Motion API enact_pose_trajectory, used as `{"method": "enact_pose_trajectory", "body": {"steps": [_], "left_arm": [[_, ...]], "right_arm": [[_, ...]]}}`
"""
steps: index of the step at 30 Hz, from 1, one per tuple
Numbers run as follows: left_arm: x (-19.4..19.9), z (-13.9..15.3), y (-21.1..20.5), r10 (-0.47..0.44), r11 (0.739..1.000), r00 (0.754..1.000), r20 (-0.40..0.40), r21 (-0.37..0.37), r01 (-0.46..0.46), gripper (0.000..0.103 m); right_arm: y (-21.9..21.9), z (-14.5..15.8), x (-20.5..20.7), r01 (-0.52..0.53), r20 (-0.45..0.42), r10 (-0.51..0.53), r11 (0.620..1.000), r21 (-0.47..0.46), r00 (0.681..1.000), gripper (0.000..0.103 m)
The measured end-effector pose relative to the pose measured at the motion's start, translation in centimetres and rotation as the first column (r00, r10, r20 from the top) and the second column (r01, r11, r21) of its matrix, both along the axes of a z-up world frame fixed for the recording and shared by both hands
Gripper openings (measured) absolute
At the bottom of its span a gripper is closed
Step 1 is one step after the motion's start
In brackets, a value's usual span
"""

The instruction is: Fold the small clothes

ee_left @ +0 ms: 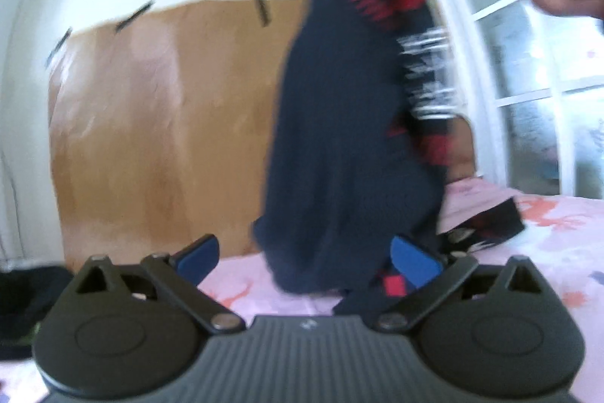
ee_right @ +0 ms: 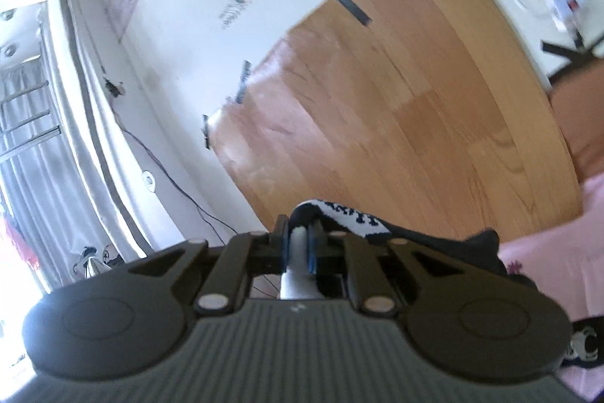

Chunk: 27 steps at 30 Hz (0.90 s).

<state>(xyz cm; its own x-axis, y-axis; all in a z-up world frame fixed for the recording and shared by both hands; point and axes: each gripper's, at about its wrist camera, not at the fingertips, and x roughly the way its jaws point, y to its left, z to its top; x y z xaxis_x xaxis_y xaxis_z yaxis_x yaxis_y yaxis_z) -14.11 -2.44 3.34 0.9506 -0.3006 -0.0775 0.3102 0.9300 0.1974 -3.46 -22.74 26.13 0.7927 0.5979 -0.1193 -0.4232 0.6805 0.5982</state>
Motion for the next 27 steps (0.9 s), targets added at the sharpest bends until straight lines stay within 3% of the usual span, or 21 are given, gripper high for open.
{"method": "enact_pose_trajectory", "body": {"steps": [4,9,10,12,14,17,21,22,23,24,25,26,27], "left_arm": [[0.4,1.1,-0.9,0.006,0.999,1.0,-0.011,-0.04,-0.006,0.102],[3.3,1.7,-1.3,0.083,0.995,0.996,-0.027,-0.055,-0.084,0.1],[3.6,1.8,-1.2,0.086,0.994,0.996,-0.031,-0.068,-0.088,0.095],[4.7,2.2,-1.1,0.109,0.991,0.994,-0.013,-0.071,-0.109,0.06],[6.0,3.1,-0.7,0.114,0.99,0.993,-0.038,-0.08,-0.116,0.01],[7.0,5.1,1.0,0.053,0.98,0.996,-0.067,-0.191,-0.065,0.006],[7.5,6.2,1.2,0.025,0.98,0.997,-0.067,-0.193,-0.037,0.006],[7.7,6.4,1.1,0.008,0.981,0.997,-0.08,-0.191,-0.023,0.006],[8.0,6.6,0.8,-0.02,0.984,0.995,-0.093,-0.181,0.003,0.006],[8.1,6.7,0.4,-0.052,0.986,0.993,-0.103,-0.165,0.035,0.006],[8.1,6.7,-0.2,-0.08,0.988,0.991,-0.109,-0.142,0.064,0.006],[8.0,6.7,-0.8,-0.102,0.989,0.989,-0.11,-0.114,0.089,0.006],[7.9,6.6,-1.8,-0.118,0.99,0.987,-0.108,-0.084,0.109,0.006]], "right_arm": [[0.7,0.4,-0.1,-0.015,0.003,0.015,1.0,-0.01,1.0,0.012],[1.3,0.5,-1.3,-0.04,0.011,0.04,0.999,-0.007,0.999,0.012],[1.3,0.7,-1.6,-0.039,0.018,0.039,0.999,-0.008,0.999,0.012],[0.9,1.2,-2.1,-0.038,0.031,0.038,0.999,-0.01,0.999,0.012],[0.2,1.6,-3.0,-0.029,0.045,0.03,0.999,-0.016,0.999,0.012],[-1.5,2.0,-4.6,0.003,0.063,-0.001,1.0,-0.022,0.998,0.012],[-5.5,-0.9,-6.1,0.135,0.063,-0.129,0.985,-0.106,0.99,0.016],[-6.3,-2.2,-6.3,0.193,0.051,-0.188,0.968,-0.161,0.981,0.016],[-6.6,-3.4,-6.4,0.284,0.052,-0.28,0.921,-0.266,0.959,0.027],[-6.5,-4.6,-6.5,0.373,0.075,-0.373,0.847,-0.38,0.925,0.042],[-6.1,-5.9,-6.8,0.448,0.131,-0.444,0.752,-0.484,0.886,0.047],[-5.6,-6.8,-7.2,0.461,0.177,-0.439,0.715,-0.525,0.881,0.052],[-5.1,-7.6,-8.0,0.438,0.216,-0.386,0.704,-0.56,0.897,0.057]]}}
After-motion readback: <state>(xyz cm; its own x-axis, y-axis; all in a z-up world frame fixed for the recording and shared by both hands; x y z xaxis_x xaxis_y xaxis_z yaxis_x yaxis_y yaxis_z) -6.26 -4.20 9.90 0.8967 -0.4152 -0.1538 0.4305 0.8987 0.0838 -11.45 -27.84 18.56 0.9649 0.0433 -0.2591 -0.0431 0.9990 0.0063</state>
